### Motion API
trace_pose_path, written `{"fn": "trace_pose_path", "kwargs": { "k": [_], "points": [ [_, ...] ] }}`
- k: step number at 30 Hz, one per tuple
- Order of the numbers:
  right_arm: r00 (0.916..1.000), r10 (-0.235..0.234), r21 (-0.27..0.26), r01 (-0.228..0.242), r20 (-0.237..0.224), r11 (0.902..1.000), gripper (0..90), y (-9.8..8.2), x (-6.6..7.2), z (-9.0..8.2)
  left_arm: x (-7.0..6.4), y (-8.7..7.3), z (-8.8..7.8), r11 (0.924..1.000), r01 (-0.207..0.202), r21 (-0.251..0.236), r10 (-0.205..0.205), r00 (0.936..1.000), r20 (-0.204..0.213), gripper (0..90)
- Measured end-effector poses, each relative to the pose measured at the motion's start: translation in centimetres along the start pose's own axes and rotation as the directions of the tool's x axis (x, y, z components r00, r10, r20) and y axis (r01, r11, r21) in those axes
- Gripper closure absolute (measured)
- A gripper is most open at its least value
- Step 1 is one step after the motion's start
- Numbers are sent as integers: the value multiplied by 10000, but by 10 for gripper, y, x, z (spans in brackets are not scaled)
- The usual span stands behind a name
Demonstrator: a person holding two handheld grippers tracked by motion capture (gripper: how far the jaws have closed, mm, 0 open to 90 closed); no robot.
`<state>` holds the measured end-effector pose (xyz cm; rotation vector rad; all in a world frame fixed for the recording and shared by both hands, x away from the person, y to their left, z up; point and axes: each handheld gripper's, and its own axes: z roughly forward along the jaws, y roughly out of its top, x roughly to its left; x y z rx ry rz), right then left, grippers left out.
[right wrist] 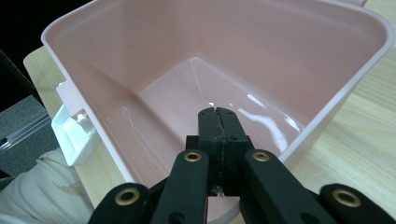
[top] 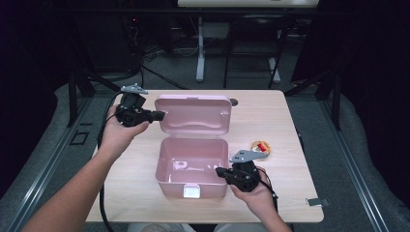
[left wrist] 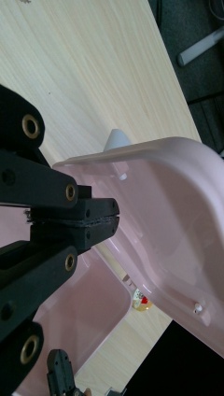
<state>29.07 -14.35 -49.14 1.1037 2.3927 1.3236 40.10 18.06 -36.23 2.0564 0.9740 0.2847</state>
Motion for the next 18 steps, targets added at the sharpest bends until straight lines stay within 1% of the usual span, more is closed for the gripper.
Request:
{"fn": "trace_pose_path", "kwargs": {
  "k": [9,14,18],
  "points": [
    [10000,-26,8,26,12,10000,900,0,0,0,8,0,4,9997,239,43,-239,9997,-71,893],
    [10000,0,-13,0,-19,10000,900,0,-1,0,12,-1,7,9995,308,62,-306,9994,-163,869],
    [10000,-20,-64,20,-24,10000,900,-1,-1,0,14,-4,9,9993,359,49,-359,9993,-91,855]
  ]
}}
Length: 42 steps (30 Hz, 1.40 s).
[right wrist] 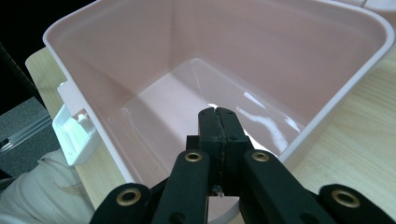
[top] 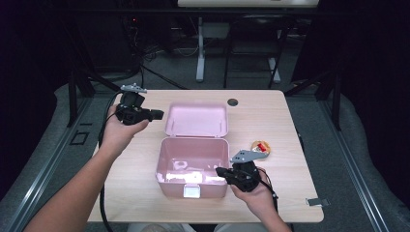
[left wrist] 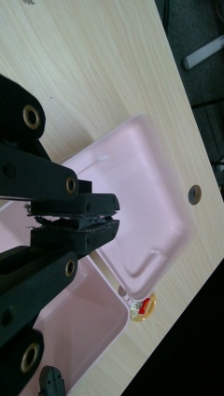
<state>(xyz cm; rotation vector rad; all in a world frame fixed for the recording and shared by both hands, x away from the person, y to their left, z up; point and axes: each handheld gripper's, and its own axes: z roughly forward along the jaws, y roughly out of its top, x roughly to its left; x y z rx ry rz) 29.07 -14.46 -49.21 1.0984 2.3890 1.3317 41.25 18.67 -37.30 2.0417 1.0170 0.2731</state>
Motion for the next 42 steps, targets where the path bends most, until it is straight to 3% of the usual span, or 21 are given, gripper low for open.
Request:
{"fn": "trace_pose_path", "kwargs": {
  "k": [13,24,29,38,42],
  "points": [
    [10000,4,-86,-4,-13,10000,900,-1,0,0,9,-15,-3,9995,271,-137,-271,9996,-13,772],
    [10000,-11,-111,12,55,9999,899,-1,1,0,12,-38,-6,9989,396,-234,-397,9992,-41,635],
    [10000,-63,-50,63,-43,10000,824,1,3,0,6,-54,-7,9994,152,-312,-153,9999,-47,585],
    [9999,45,27,-44,-123,10000,770,5,4,-2,-3,-74,-8,9995,-184,-240,181,9998,-113,562],
    [9999,-31,42,32,-169,10000,744,9,4,-5,-7,-82,-9,9995,-322,73,321,9993,164,547]
  ]
}}
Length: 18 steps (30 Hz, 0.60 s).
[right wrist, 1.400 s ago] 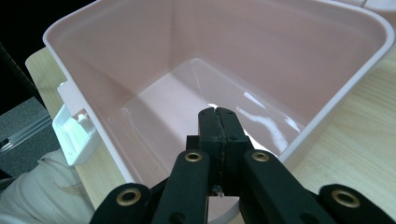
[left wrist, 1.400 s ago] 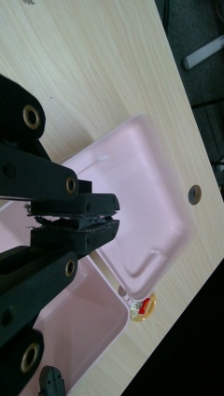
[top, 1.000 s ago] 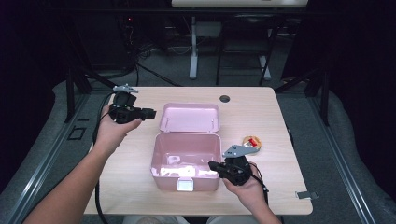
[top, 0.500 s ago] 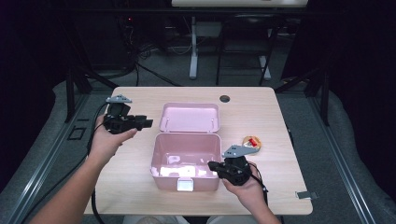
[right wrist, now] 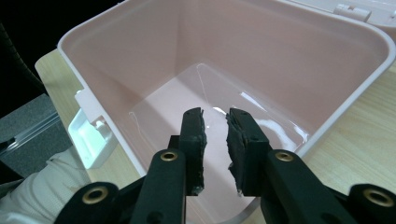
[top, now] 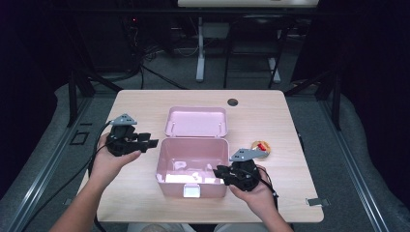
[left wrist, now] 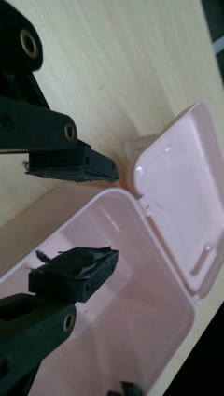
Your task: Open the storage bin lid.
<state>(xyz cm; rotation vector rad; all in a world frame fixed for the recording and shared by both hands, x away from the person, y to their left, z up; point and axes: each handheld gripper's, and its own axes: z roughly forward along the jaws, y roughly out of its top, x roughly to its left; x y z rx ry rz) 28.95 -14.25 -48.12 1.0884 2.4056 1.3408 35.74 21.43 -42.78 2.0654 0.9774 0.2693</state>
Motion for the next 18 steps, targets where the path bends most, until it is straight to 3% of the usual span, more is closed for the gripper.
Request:
{"fn": "trace_pose_path", "kwargs": {
  "k": [5,11,15,18],
  "points": [
    [10000,50,9,-50,-63,10000,670,4,-1,-5,-6,-7,-1,9998,-210,43,210,9998,61,547],
    [10000,35,185,-34,-29,9998,597,12,-1,-10,-10,-11,2,9973,-427,600,404,9984,399,526],
    [10000,13,415,-10,-63,9991,570,17,-2,-14,-13,-14,1,9975,-465,534,435,9975,564,508],
    [9999,-144,407,141,79,9991,543,22,-4,-18,-13,-17,3,9960,-590,668,559,9973,479,494]
  ]
}}
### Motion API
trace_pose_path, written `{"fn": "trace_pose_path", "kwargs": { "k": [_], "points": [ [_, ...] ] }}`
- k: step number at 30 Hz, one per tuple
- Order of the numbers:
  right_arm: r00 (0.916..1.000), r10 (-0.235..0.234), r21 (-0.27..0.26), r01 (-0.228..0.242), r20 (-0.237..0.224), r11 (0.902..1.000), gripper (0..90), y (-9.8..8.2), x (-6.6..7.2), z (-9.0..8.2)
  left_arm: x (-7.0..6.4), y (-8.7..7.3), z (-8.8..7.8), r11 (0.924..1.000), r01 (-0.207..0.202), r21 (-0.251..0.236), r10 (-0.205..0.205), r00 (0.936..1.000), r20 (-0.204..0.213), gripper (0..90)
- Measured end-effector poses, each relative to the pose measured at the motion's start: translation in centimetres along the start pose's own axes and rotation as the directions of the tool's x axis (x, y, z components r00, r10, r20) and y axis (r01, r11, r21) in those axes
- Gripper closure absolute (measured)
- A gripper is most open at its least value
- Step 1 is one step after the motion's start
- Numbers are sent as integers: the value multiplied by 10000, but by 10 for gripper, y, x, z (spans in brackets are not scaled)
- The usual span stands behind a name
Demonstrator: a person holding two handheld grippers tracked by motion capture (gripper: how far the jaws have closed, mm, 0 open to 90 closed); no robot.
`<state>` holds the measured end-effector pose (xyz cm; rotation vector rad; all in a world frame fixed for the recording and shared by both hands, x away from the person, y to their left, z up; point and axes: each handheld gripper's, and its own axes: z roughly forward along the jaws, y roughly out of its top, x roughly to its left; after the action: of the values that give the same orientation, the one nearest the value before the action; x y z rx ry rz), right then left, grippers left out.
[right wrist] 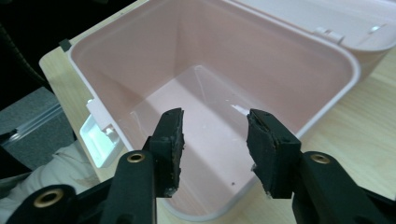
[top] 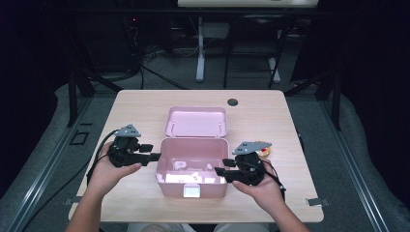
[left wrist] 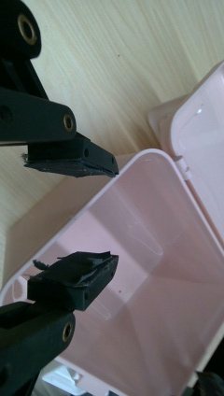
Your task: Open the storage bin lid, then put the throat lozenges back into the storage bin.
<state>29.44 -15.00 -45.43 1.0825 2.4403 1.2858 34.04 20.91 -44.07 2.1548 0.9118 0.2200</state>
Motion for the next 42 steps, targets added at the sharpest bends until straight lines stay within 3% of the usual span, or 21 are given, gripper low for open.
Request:
{"fn": "trace_pose_path", "kwargs": {
  "k": [7,12,15,21,31,42],
  "points": [
    [9979,61,-432,-32,652,9991,499,14,-15,-18,2,-12,2,9999,120,-32,-120,9999,-87,464],
    [9958,315,-311,-290,857,9991,433,19,-26,-21,1,-18,6,9999,44,123,-44,10000,24,449],
    [9939,395,46,-402,1032,9992,394,22,-30,-18,-1,-18,7,9998,-104,149,104,9999,0,448],
    [9913,-151,494,87,1311,9987,316,25,-37,-12,-6,-17,6,9997,-260,-27,261,9996,82,442],
    [9901,159,1171,-325,1395,9926,253,34,-54,-5,-12,-17,7,9988,-492,58,490,9985,258,445],
    [9805,-18,2183,-420,1967,9750,232,42,-78,8,-15,-19,13,9979,-621,172,618,9979,215,446]
  ]
}}
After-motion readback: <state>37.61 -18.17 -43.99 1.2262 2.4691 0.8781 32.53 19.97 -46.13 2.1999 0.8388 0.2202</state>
